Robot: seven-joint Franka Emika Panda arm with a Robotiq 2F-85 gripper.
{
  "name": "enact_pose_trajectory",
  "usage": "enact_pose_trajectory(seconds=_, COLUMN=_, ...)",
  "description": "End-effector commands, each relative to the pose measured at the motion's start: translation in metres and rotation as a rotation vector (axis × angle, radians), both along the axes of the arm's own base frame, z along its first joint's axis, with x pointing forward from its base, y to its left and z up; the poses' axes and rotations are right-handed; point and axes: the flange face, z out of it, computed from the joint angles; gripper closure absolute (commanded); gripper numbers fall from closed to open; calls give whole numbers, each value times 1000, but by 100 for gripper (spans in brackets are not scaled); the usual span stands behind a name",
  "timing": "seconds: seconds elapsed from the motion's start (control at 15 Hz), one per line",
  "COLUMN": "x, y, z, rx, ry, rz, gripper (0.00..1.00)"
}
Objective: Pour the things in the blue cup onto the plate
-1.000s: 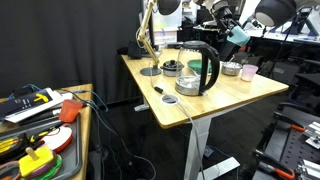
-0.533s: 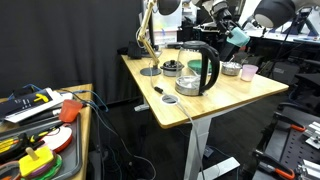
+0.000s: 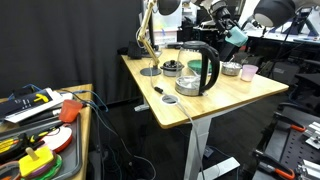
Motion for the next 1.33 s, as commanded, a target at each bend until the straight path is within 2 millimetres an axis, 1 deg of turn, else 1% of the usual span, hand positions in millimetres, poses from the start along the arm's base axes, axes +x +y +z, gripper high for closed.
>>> enact_pose_trajectory(seconds=0.0, x=1, y=9, z=31, rx=-27, ry=-45, rz=24, gripper=46)
enact_pose_trajectory(seconds=0.13, x=1, y=11, z=40, rx=-28, ry=-55, rz=31, gripper=46)
enact_pose_trajectory(seconds=0.33, x=5, y=7, z=42, rx=-42, ry=-100, rz=52, gripper=46)
enact_pose_trajectory(seconds=0.6, x=5, y=0, z=35, rx=-11, ry=-140, rz=46, gripper=46)
enact_pose_trajectory(seconds=0.73, x=7, y=5, z=29, rx=50, ry=-163, rz=61, gripper=46)
enact_pose_trajectory(seconds=0.8, x=8, y=1, z=27, rx=-9, ry=-114, rz=61, gripper=21)
enact_pose_trajectory(seconds=0.93, x=9, y=4, z=23, rx=13, ry=-119, rz=67, gripper=21)
enact_pose_trajectory(seconds=1.27, x=8, y=4, z=25, rx=21, ry=-124, rz=65, gripper=21)
